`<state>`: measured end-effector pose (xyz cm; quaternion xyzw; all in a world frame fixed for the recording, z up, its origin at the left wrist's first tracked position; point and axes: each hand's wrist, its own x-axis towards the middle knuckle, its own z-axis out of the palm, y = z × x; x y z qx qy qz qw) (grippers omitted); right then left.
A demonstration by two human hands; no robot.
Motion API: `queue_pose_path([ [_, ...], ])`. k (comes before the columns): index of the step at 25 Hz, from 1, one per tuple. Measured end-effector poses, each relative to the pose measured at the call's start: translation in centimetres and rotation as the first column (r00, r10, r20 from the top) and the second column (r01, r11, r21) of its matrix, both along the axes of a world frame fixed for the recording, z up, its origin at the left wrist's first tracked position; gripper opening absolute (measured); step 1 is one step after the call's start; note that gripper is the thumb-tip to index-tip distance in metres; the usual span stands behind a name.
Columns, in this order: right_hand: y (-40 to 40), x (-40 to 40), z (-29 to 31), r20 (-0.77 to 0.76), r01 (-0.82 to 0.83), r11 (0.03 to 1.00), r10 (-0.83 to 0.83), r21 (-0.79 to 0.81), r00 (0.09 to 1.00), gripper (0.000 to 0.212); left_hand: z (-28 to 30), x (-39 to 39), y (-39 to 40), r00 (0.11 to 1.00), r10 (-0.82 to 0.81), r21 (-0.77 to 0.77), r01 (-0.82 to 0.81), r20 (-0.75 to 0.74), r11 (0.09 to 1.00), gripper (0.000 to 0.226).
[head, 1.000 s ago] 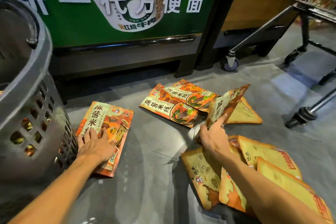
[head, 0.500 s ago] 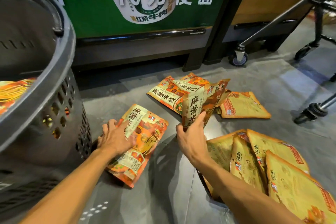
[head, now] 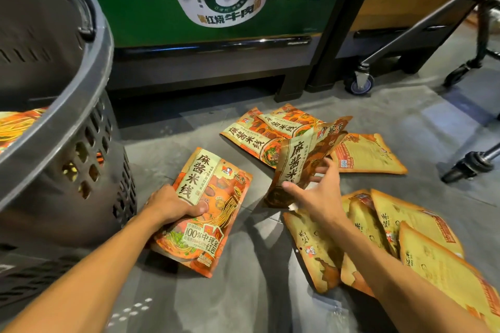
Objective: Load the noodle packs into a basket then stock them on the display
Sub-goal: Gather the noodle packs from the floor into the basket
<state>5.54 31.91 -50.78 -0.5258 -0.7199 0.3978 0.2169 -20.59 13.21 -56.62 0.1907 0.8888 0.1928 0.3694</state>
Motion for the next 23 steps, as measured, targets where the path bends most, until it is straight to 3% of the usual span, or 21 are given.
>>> queue_pose_path([
  [4,4.1,0.3,0.7,0.030,-0.097,0.990,0.100,-0.099,0.995,0.145,1.1,0.3,-0.3,0.945,0.104,0.159,-0.159,0.310,0.974,0.051],
  [7,5.4,0.2,0.6,-0.022,-0.207,0.960,0.206,-0.188,0.978,0.121,2.1,1.0,-0.1,0.883,0.131,0.216,-0.251,0.450,0.944,0.038],
  [10,6.1,0.2,-0.2,-0.058,-0.201,0.967,0.194,-0.155,0.979,0.114,1.9,1.1,-0.4,0.818,0.084,0.235,-0.260,0.569,0.937,0.047],
  [12,6.1,0.4,-1.1,-0.094,-0.231,0.964,0.220,-0.131,0.971,0.108,1.2,1.3,-0.6,0.803,0.065,0.253,-0.262,0.593,0.931,0.050],
  [15,5.4,0.6,-1.9,-0.169,-0.261,0.954,0.235,-0.149,0.957,0.074,0.4,2.2,-0.7,0.810,0.084,0.298,-0.308,0.581,0.904,0.053],
  [23,2.3,-0.2,-2.5,-0.383,-0.036,0.966,-0.067,-0.256,0.921,0.047,1.8,4.1,-0.5,0.835,0.214,0.404,-0.449,0.507,0.797,0.047],
])
